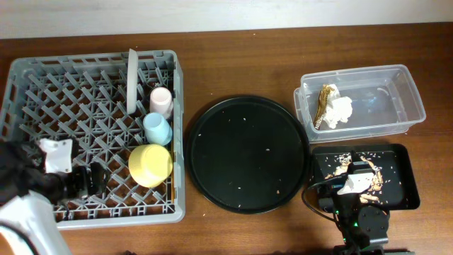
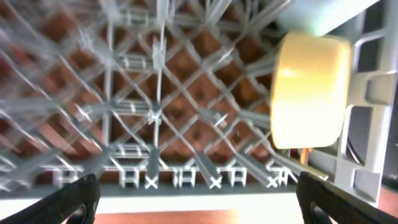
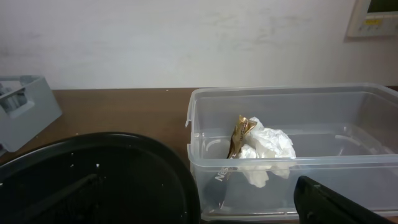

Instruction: Sort waste into correct bins and load items into the dishwasher rack

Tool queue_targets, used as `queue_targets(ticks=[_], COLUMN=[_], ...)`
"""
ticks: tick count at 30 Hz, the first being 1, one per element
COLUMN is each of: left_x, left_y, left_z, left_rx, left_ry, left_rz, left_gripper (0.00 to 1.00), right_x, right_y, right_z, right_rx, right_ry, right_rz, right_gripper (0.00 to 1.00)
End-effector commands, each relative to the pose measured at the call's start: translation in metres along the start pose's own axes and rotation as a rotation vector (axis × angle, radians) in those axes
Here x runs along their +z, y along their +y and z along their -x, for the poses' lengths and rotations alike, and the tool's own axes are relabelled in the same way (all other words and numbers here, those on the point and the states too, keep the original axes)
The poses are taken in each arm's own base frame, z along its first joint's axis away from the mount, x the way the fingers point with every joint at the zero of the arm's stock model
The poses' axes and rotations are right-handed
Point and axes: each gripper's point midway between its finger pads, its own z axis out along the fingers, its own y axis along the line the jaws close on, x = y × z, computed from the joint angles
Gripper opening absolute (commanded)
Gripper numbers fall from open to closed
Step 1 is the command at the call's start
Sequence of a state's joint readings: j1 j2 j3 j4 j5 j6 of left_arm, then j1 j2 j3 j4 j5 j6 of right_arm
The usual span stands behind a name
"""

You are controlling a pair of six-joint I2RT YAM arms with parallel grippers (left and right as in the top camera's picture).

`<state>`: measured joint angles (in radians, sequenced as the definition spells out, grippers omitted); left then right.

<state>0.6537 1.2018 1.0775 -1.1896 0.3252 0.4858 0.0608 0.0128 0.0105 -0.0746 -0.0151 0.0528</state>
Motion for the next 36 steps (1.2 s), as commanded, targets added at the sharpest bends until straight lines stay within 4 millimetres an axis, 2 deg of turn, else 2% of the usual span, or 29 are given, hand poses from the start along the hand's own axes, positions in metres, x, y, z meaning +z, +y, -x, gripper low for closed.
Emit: queue_targets(ticks=[1,4,6,10,12,15,18,19,21,25,31,36], left_x=[-0.028,-0.047,-0.061,-0.092,-0.111,-0.145,-0.186,-0.200,-0.209,-0.205,-0.154,-0.124], left_y=[-0.033,-0.072,-0.094,-0.116,-0.124,-0.148,-0.182,-0.190,-0.193,-0.187,-0.150,-0.130], left_z=[0.012,0.014,0.007,-0.005,-0.001,0.016,0.035,0.039,0.041,0.041,0.039,0.033], left_rx=[0.171,0.324,0.410,0.504,0.542,0.636,0.799,0.798,0.746,0.603,0.259,0.118], left_ry=[-0.117,-0.210,-0.264,-0.407,-0.521,-0.765,-1.097,-1.222,-1.340,-1.504,-1.542,-1.556], left_rz=[0.049,0.029,0.010,0.016,0.031,-0.003,-0.063,-0.088,-0.125,-0.207,-0.255,-0.228], left_gripper=[1.00,1.00,1.00,1.00,1.00,1.00,1.00,1.00,1.00,1.00,1.00,1.00], right_x=[0.000,0.000,0.000,0.000,0.000,0.000,0.000,0.000,0.000,0.000,0.000,0.000], right_y=[-0.002,-0.002,-0.002,-0.002,-0.002,-0.002,-0.002,-0.002,-0.002,-0.002,-0.002,-0.002], right_z=[-0.002,-0.002,-0.002,-0.002,-0.002,-0.002,-0.002,-0.002,-0.002,-0.002,-0.002,-0.002], right_rx=[0.008,0.008,0.008,0.008,0.008,0.008,0.008,0.008,0.008,0.008,0.008,0.008], right_ry=[0.000,0.000,0.000,0.000,0.000,0.000,0.000,0.000,0.000,0.000,0.000,0.000], right_rz=[-0.013,-0.013,-0.013,-0.013,-0.013,-0.013,-0.013,-0.013,-0.013,-0.013,-0.013,-0.013], right_gripper=[0.99,0.99,0.99,0.99,0.99,0.99,0.99,0.99,0.99,0.99,0.99,0.99])
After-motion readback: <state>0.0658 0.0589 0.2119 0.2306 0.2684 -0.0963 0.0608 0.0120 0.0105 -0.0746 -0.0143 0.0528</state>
